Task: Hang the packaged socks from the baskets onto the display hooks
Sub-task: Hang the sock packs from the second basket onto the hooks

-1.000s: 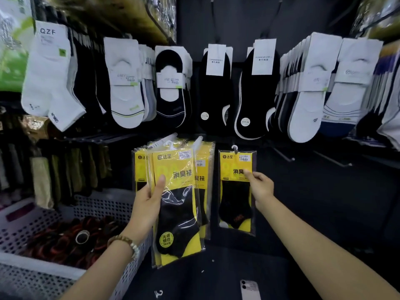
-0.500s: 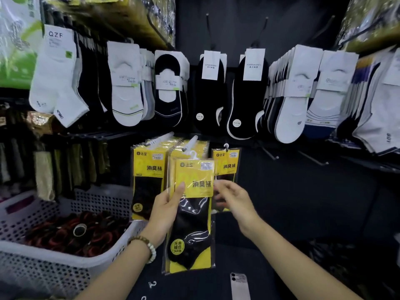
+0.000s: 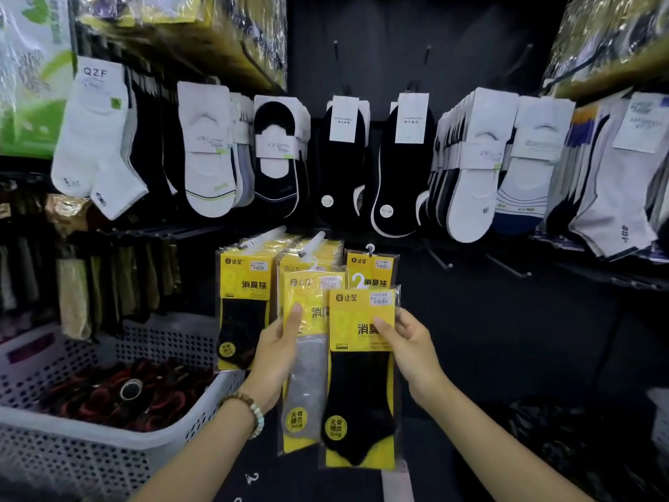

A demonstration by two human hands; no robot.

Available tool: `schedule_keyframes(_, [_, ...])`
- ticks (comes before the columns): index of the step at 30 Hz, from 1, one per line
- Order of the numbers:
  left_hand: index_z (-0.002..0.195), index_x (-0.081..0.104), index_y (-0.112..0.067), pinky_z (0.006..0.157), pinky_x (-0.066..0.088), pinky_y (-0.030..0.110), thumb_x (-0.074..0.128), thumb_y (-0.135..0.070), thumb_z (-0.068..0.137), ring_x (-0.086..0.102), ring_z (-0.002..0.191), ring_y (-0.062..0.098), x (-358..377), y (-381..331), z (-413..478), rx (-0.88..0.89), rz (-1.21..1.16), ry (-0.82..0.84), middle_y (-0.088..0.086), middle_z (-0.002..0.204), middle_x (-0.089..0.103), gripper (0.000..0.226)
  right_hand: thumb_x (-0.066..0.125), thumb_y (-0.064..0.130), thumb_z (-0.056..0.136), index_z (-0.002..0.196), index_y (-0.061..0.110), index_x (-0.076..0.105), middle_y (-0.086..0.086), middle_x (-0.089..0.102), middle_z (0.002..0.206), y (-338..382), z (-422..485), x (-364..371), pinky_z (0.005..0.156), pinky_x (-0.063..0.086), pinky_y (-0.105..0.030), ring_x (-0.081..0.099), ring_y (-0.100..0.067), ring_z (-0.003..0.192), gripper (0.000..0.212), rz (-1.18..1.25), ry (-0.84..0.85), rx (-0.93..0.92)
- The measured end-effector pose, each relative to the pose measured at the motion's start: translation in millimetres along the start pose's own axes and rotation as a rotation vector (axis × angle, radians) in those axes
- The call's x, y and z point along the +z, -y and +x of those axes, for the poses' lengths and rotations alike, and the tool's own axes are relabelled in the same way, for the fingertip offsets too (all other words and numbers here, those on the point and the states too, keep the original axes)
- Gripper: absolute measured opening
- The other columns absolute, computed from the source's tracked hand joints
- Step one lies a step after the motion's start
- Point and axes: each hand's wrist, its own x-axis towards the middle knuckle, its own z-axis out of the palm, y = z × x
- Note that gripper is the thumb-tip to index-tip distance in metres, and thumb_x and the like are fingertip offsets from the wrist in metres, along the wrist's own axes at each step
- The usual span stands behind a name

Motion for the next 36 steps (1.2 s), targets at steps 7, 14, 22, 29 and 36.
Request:
schedule_keyframes(7, [0.092, 0.069, -0.027, 0.065, 0.053, 0.018, 0.071, -0.047, 0.063, 0.070, 0.081, 0.004, -2.4, -0.4, -1.8, 0.018, -0.049, 0.009, -0.016, 0.085, 0.074, 0.035, 0.069, 0.017, 0.083, 0.104, 0.012, 0.062, 0.001, 0.074, 0.099, -3.8, -0.8, 3.6, 0.068, 0.054, -0.016, 0.071, -0.010, 0.091, 0.022, -0.076, 0.107, -0.013])
schedule_keyframes(14, [0.090, 0.070, -0.023, 0.063, 0.053, 0.016, 0.075, -0.050, 0.054, 0.069, 0.080, 0.001, -10.3, 0.3, -2.7, 0.036, 0.003, 0.042, -0.017, 0.084, 0.074, 0.044, 0.064, 0.025, 0.089, 0.097, 0.025, 0.066, 0.005, 0.070, 0.096, 38.3, 23.2, 0.3, 0.074, 0.053, -0.014, 0.066, -0.005, 0.089, 0.009, -0.427, 0.245, -0.164])
schedule_keyframes(22, [0.091, 0.071, -0.020, 0.067, 0.055, 0.021, 0.077, -0.050, 0.051, 0.071, 0.081, 0.007, -13.6, 1.3, -4.4, 0.022, -0.040, 0.107, -0.009, 0.087, 0.075, 0.051, 0.072, 0.023, 0.082, 0.080, 0.019, 0.074, -0.002, 0.075, 0.086, 42.8, 26.2, 4.8, 0.069, 0.058, -0.022, 0.071, -0.015, 0.082, 0.006, -0.421, 0.258, -0.087])
schedule_keyframes(29, [0.091, 0.071, -0.018, 0.061, 0.053, 0.016, 0.076, -0.042, 0.059, 0.071, 0.082, 0.008, -13.5, -0.2, -2.5, 0.049, -0.058, 0.076, -0.008, 0.086, 0.075, 0.040, 0.071, 0.025, 0.082, 0.082, 0.023, 0.077, 0.004, 0.075, 0.086, 40.5, 21.5, 5.8, 0.060, 0.052, -0.013, 0.071, -0.008, 0.081, 0.006, -0.301, 0.190, -0.008])
schedule_keyframes(36, [0.091, 0.070, -0.024, 0.058, 0.051, 0.012, 0.075, -0.042, 0.063, 0.070, 0.079, 0.001, 0.3, -2.8, 6.7, 0.041, -0.084, 0.028, -0.015, 0.084, 0.074, 0.034, 0.067, 0.027, 0.085, 0.108, 0.018, 0.066, -0.003, 0.073, 0.104, 25.3, 20.2, -0.7, 0.082, 0.057, -0.035, 0.070, -0.019, 0.096, 0.025, -0.139, 0.173, 0.114])
